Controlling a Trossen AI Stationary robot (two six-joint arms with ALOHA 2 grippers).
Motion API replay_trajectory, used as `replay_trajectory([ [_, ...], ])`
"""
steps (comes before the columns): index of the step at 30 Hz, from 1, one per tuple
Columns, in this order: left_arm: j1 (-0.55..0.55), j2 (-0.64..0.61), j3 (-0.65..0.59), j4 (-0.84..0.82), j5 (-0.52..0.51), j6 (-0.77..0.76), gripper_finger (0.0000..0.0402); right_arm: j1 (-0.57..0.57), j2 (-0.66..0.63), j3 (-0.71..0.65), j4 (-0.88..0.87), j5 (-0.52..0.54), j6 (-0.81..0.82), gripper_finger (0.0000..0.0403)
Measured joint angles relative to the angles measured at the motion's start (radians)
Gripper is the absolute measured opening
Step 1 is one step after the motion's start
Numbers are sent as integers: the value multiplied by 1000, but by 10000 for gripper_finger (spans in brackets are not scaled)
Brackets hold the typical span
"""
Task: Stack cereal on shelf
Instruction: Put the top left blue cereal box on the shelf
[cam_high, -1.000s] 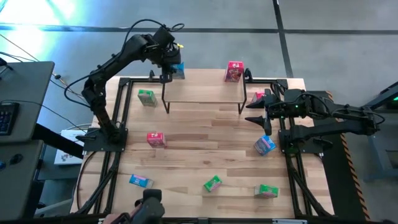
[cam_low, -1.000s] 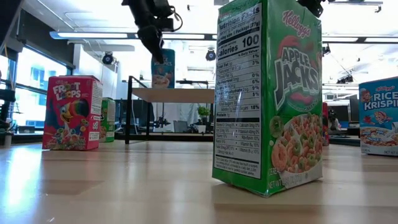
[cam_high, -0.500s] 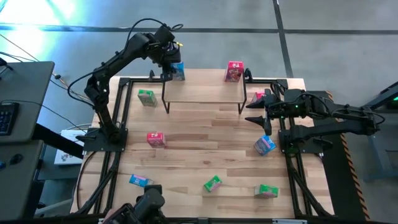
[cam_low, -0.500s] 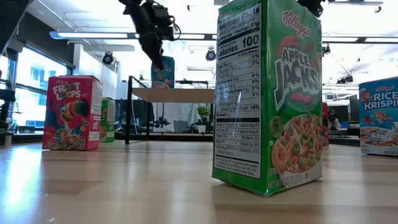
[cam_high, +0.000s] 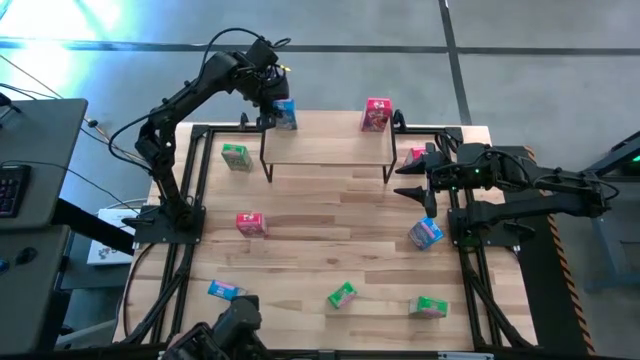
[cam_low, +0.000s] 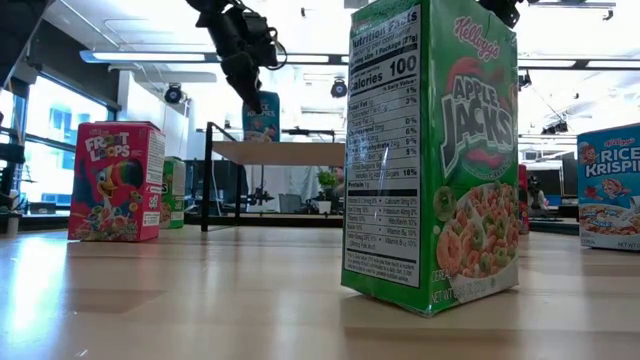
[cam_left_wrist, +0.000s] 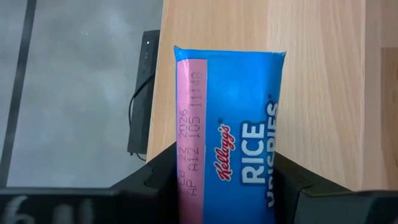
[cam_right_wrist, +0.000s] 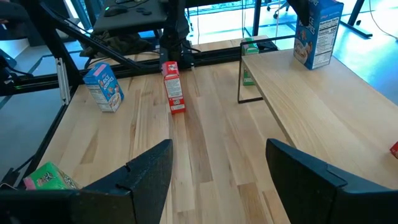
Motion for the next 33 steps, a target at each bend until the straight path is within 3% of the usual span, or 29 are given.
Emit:
replay_trajectory([
  [21, 8, 0, -2, 8, -22, 18, 227, 0, 0, 0, 0, 0, 0, 250],
  [33, 13, -1, 52, 0, -50, -10, 235, 0, 0, 0, 0, 0, 0, 250],
])
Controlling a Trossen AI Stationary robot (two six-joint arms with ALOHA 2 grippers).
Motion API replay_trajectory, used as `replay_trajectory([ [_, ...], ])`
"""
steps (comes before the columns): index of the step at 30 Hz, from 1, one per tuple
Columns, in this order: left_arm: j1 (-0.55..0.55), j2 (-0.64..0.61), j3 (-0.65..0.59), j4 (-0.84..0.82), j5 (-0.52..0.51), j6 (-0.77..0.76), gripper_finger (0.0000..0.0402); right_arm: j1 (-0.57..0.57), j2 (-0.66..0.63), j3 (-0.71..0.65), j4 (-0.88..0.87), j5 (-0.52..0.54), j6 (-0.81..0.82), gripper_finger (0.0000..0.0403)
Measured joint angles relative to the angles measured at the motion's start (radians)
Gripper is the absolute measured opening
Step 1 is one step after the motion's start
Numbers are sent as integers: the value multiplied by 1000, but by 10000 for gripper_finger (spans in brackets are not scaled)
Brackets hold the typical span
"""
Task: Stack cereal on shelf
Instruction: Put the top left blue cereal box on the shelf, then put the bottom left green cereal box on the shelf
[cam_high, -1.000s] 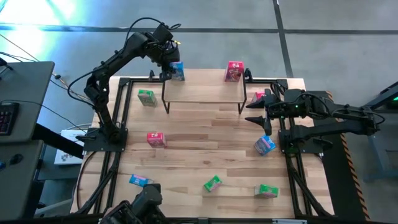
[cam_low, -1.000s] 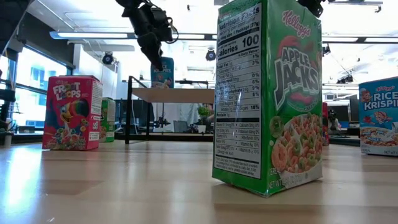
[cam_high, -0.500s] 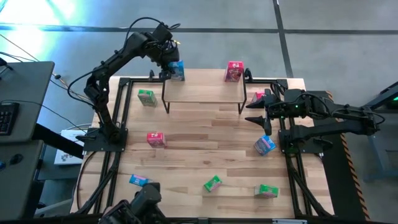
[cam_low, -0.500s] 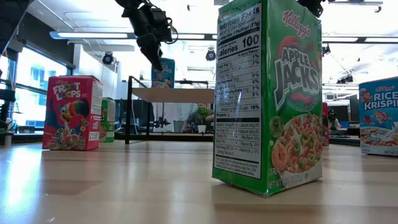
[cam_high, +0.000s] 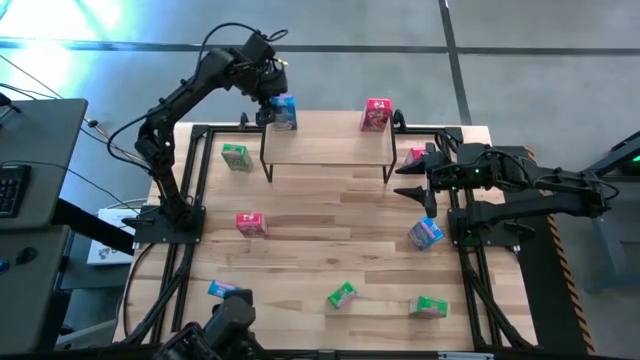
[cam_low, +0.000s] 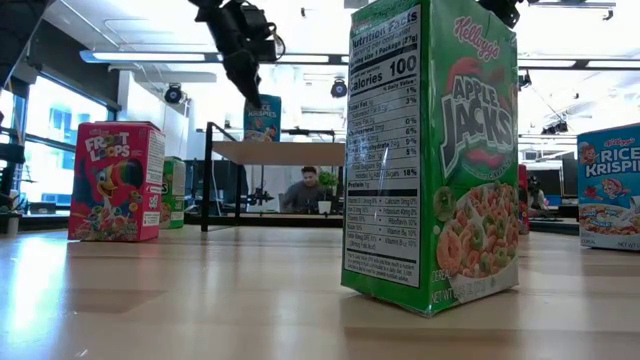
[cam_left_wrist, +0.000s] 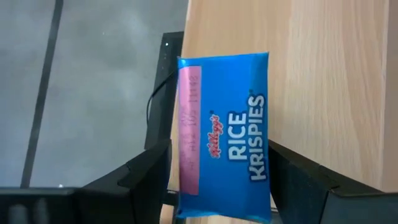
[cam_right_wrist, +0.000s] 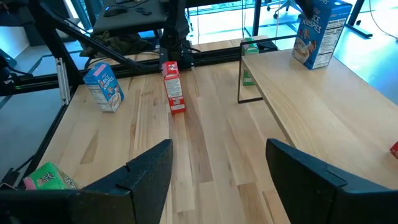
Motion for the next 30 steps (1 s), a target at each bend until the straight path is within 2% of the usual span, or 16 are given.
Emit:
replay_trajectory([
  [10, 0, -1, 92, -36, -20, -30, 235, 0, 0, 0, 0, 0, 0, 250],
  [21, -10, -2, 218, -178, -27, -171, 235, 0, 0, 0, 0, 0, 0, 250],
  [30, -85, -71, 225, -211, -7, -261, 235, 0, 0, 0, 0, 0, 0, 250],
])
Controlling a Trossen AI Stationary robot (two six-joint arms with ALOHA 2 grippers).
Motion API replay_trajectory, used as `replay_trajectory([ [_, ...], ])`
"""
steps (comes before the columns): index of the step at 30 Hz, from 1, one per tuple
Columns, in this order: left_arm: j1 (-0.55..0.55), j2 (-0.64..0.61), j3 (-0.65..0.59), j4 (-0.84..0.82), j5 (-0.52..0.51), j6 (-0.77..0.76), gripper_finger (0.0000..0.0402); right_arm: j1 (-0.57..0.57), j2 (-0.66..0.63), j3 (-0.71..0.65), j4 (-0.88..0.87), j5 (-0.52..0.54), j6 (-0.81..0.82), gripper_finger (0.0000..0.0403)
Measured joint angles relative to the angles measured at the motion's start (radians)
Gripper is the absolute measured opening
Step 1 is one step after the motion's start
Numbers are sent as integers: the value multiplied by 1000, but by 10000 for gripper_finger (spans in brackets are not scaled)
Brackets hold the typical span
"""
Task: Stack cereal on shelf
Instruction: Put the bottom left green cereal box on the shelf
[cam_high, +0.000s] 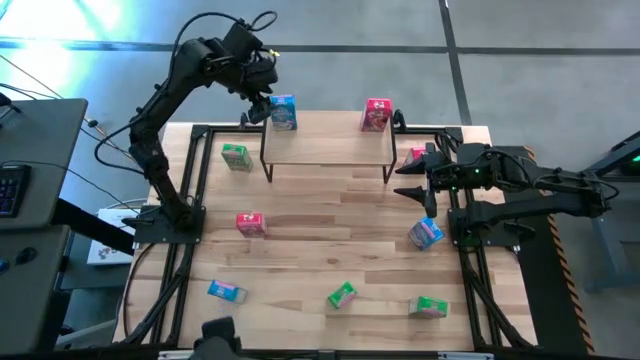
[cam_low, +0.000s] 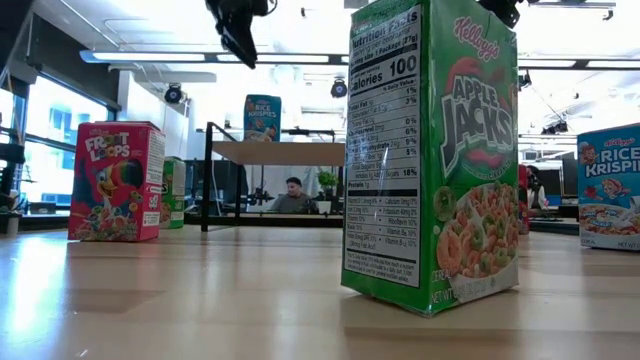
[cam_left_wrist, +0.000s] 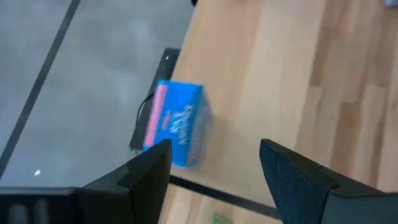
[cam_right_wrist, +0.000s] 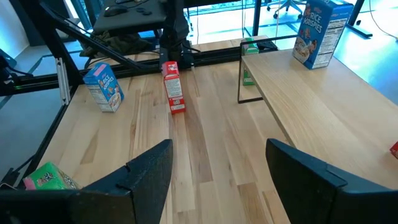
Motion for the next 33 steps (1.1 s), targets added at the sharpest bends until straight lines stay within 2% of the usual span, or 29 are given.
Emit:
replay_trajectory([
  [13, -238, -94, 0, 9, 75, -191, 235, 0, 0, 0, 0, 0, 0, 250],
  [33, -554, -143, -1, 53, 75, -383, 234, 0, 0, 0, 0, 0, 0, 250],
])
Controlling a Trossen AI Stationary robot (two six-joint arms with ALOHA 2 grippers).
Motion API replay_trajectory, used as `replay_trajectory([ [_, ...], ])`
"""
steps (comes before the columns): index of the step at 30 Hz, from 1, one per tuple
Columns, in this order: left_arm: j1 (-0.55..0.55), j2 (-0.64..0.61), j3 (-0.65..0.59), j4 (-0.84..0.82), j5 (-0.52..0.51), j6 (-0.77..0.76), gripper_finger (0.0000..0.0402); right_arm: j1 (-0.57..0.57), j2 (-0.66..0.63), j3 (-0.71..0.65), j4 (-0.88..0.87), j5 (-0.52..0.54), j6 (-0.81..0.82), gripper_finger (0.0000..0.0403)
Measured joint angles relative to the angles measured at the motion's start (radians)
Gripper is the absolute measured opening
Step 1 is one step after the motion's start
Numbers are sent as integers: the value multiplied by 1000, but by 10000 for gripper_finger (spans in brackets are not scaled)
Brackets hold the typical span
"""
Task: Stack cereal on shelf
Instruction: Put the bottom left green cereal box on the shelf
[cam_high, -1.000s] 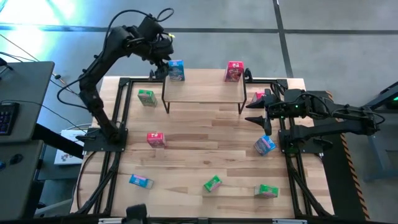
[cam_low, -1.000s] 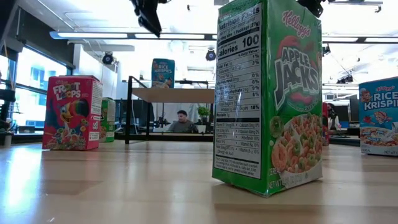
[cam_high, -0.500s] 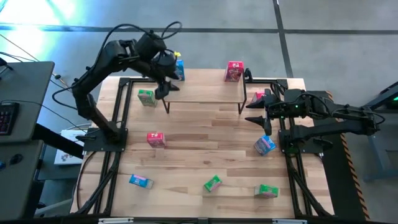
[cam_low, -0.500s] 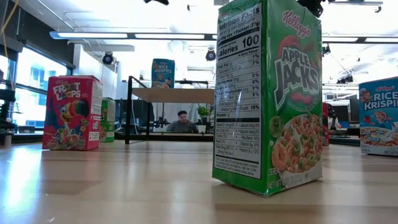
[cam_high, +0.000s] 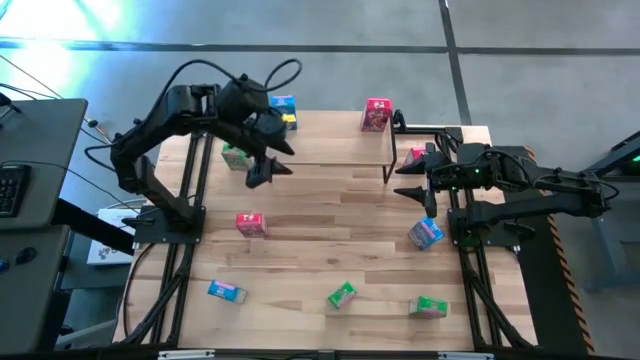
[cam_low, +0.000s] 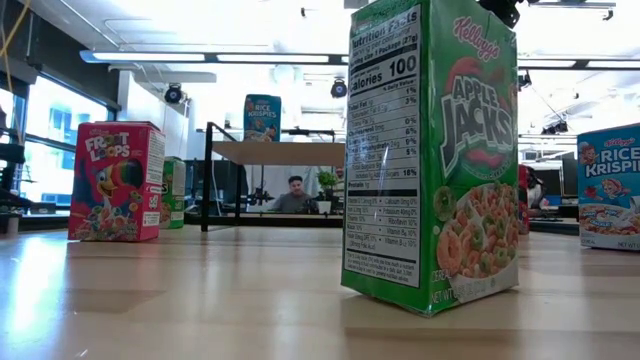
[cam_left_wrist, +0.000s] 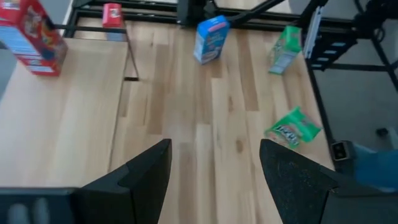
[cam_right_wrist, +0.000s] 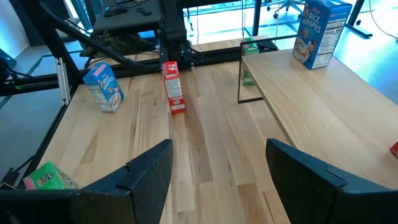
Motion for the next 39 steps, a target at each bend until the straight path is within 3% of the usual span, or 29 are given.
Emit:
replay_trajectory([
  [7, -65, 0, 0, 53, -79, -91, 234, 0, 0, 0, 0, 0, 0, 250],
  [16, -107, 9, -1, 145, -267, -280, 234, 0, 0, 0, 0, 0, 0, 250],
  [27, -160, 8, -1, 144, -514, -480, 234, 0, 0, 0, 10, 0, 0, 250],
  [39, -181, 8, -1, 143, -550, -574, 234, 0, 0, 0, 70, 0, -120, 250],
])
